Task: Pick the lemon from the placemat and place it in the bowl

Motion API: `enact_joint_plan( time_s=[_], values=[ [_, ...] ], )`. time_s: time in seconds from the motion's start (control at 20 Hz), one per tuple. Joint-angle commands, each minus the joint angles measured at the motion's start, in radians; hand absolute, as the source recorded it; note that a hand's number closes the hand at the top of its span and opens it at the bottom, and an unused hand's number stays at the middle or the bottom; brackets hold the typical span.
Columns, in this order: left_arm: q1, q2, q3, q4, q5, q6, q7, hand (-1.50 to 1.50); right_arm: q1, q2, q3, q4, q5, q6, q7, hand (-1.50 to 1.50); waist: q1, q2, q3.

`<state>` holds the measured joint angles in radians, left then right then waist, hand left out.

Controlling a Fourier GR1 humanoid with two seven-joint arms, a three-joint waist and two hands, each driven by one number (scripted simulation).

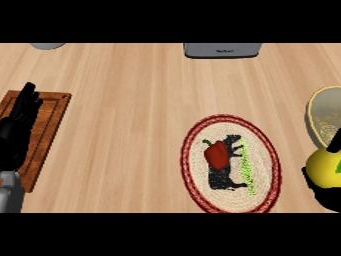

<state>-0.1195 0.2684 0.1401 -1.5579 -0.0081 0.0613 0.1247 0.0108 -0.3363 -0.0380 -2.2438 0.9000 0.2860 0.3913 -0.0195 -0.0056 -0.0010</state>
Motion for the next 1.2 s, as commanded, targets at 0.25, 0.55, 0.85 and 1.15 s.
enact_joint_plan(
  time_s=[0.25,0.55,0.85,1.15],
  values=[
    [-0.026,-0.025,-0.015,0.042,-0.032,0.005,-0.016,0.00,-0.100,-0.086,-0.392,0.127,-0.286,0.067,-0.074,1.50,0.014,0.006,0.002],
    [0.016,-0.025,-0.004,0.015,-0.014,-0.029,-0.062,0.00,-0.283,-0.159,-0.435,0.433,-0.324,0.039,-0.148,1.50,0.029,0.008,0.001],
    [-0.058,-0.014,0.002,0.015,-0.021,-0.024,0.013,0.00,-0.348,-0.187,-0.422,0.817,-0.257,-0.118,-0.396,1.50,0.036,0.010,0.002],
    [-0.022,-0.045,-0.004,0.043,-0.043,-0.014,-0.037,0.00,-0.478,-0.261,-0.439,1.125,-0.253,-0.197,-0.547,1.50,0.033,0.009,0.001]
  ],
)
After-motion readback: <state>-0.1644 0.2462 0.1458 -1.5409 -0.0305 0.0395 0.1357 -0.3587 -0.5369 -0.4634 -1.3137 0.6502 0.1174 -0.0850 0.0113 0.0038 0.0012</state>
